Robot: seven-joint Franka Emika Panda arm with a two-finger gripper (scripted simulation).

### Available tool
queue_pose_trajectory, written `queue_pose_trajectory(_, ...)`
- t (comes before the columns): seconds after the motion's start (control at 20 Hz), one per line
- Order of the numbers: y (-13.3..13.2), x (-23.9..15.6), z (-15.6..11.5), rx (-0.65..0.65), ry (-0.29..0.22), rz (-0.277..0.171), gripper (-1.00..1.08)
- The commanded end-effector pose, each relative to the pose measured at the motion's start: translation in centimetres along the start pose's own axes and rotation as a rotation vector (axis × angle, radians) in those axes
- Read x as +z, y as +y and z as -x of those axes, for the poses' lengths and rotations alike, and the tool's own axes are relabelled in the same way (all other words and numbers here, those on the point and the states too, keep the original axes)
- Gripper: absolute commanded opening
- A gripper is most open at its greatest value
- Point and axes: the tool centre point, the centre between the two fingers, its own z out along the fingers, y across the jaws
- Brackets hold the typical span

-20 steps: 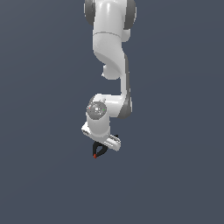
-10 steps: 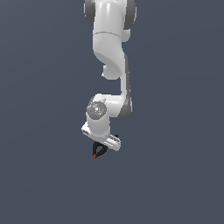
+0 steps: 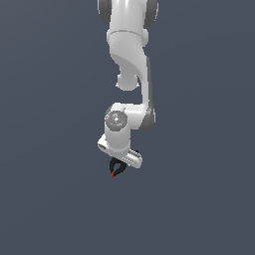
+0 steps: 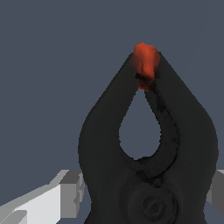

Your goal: Pick up the object and move it to a goal position.

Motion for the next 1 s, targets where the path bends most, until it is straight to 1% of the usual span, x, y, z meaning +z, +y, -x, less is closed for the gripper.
queue_pose_trajectory(0.0, -0.9, -0.9, 1.0, -0.001, 0.002, -0.002, -1.0)
queue_pose_trajectory(0.25, -3.3, -3.3, 4.1, -0.001, 0.002, -0.002, -1.0)
queue_pose_trajectory(0.75, -9.9, -9.6, 12.4, -0.001, 0.003, -0.002, -1.0)
queue_pose_trajectory(0.95, -12.3, -11.9, 15.3, -0.001, 0.004, -0.001, -1.0)
